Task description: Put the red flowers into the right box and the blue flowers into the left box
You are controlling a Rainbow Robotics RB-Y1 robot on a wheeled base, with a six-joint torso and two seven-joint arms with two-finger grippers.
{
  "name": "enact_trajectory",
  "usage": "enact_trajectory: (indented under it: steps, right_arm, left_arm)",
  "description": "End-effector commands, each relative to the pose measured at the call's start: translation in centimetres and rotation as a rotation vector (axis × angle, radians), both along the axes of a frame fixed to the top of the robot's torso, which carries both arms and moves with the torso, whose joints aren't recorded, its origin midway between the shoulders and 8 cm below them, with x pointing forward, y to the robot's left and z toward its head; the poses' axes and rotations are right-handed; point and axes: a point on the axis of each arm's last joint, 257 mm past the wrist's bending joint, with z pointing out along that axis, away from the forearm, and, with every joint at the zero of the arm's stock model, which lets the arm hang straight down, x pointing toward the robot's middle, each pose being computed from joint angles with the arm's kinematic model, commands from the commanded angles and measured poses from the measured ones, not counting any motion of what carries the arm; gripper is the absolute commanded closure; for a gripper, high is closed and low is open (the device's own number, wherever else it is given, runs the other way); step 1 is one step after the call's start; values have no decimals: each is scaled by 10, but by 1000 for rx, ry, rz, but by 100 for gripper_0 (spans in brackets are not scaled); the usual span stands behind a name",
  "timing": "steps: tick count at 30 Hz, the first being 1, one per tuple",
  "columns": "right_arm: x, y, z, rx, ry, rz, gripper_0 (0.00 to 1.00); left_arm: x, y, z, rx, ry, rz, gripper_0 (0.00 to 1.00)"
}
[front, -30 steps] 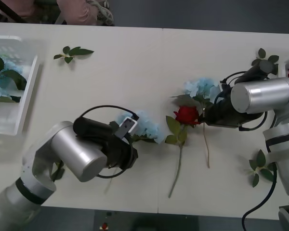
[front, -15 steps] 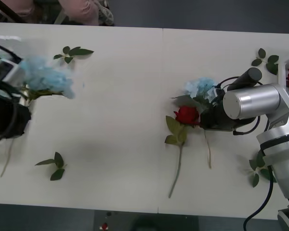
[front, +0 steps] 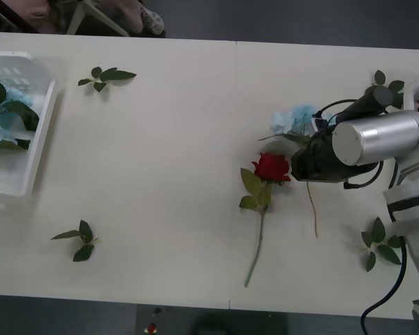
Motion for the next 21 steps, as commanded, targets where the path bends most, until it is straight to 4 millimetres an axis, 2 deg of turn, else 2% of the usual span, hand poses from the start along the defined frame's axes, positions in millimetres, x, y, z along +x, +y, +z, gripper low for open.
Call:
enact_trajectory:
  steps: [1,3,4,7,10,14,18,21]
  right_arm:
    - [14,-4,64,60,-109,6,100]
    - [12,0,79,93,-124,25,100]
    - [10,3,93,127,-140,45,100]
    - [7,9,119,192,-179,113,100]
    - [-3,31,154,364,-231,236,100]
    - [-21,56,189,526,-284,389,100]
    - [-44,79,227,639,-360,561,100]
    - [-55,93,248,702,-389,633,100]
  left_arm:
    - [7,36,6,70,-54,46,100]
    - [6,52,7,90,-63,80,100]
    - [6,63,6,102,-73,107,100]
    - [6,79,3,109,-85,144,100]
    - [7,94,-1,117,-105,179,100]
    - [13,108,-3,138,-133,201,100]
    - [30,118,-2,204,-168,189,100]
    - [41,118,0,245,-171,175,100]
